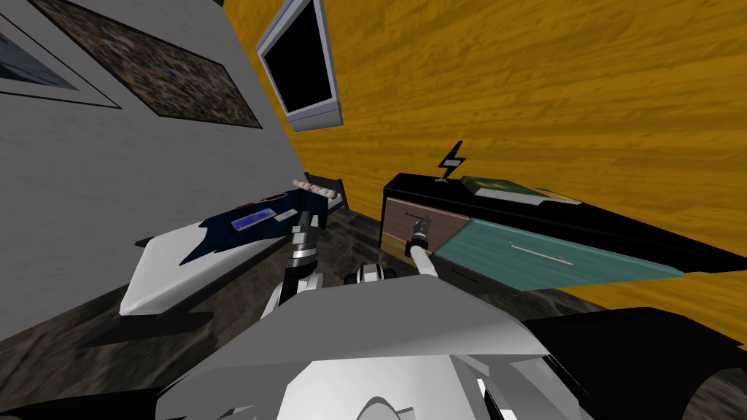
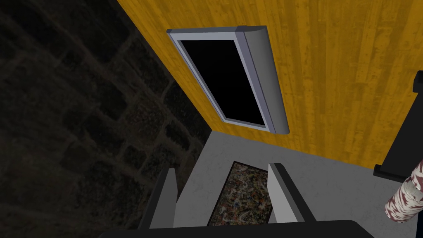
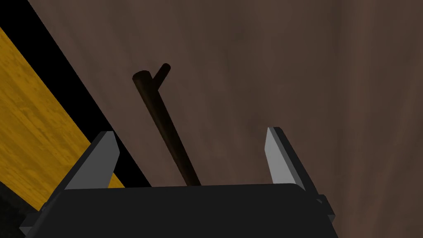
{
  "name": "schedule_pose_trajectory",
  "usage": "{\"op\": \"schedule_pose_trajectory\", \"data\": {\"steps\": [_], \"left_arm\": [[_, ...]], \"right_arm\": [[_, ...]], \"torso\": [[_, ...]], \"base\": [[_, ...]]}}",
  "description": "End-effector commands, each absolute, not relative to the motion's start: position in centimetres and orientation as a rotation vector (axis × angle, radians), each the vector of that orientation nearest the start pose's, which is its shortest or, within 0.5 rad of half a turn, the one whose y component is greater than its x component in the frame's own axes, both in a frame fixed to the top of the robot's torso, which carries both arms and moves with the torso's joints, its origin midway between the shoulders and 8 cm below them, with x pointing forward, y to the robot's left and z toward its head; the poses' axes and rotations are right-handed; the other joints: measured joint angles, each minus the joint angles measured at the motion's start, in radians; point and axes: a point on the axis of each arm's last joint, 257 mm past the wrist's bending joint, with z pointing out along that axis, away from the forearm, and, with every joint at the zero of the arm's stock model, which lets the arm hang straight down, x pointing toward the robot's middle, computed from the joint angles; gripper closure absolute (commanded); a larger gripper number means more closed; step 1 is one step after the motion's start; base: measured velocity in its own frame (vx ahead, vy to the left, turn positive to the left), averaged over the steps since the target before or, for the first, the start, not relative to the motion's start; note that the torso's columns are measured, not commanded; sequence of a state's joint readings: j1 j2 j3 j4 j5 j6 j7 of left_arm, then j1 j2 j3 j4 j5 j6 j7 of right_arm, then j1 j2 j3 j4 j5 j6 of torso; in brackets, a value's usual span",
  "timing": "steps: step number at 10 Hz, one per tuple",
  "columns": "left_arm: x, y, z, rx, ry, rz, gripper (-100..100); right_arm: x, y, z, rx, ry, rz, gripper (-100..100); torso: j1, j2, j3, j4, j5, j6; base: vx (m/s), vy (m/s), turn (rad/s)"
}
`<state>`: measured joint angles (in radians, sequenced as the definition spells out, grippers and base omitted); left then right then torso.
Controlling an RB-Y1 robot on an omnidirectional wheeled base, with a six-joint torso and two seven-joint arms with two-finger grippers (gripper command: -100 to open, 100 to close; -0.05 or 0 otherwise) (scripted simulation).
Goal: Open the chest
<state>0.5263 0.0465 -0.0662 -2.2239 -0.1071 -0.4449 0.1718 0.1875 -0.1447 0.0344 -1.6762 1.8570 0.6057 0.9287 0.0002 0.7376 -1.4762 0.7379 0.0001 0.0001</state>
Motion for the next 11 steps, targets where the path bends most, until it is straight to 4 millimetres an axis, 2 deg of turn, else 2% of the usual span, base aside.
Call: {"op": "schedule_pose_trajectory", "data": {"steps": [1, 5, 9, 10, 11], "left_arm": [[36.5, 24.7, -2.4, -0.752, 0.767, -1.414, 0], [36.5, 24.7, -2.4, -0.752, 0.767, -1.414, 0], [36.5, 24.8, -2.4, -0.752, 0.767, -1.414, 0], [36.5, 24.8, -2.4, -0.752, 0.767, -1.414, 0], [36.5, 24.7, -2.4, -0.752, 0.767, -1.414, 0]], "right_arm": [[44.8, -39.6, -20.2, -0.617, 1.472, -1.609, -100], [44.9, -37.8, -21.0, -0.604, 1.500, -1.623, -100], [45.5, -37.6, -20.1, -0.610, 1.491, -1.618, -100], [45.1, -37.8, -20.7, -0.610, 1.494, -1.623, 100], [44.9, -37.9, -20.9, -0.608, 1.495, -1.625, 100]], "torso": [[0.000, 0.000, 0.000, 0.000, 0.000, 0.000], [-0.002, 0.000, 0.000, 0.000, -0.001, 0.000], [-0.003, -0.003, -0.002, -0.001, -0.001, 0.000], [0.000, 0.000, 0.000, 0.000, 0.000, 0.000], [0.003, 0.005, 0.003, 0.001, 0.001, 0.000]], "base": [[0.014, 0.088, 0.051], [0.014, 0.045, 0.028], [0.040, -0.024, -0.027], [-0.034, 0.018, 0.064], [-0.050, 0.027, 0.038]]}}
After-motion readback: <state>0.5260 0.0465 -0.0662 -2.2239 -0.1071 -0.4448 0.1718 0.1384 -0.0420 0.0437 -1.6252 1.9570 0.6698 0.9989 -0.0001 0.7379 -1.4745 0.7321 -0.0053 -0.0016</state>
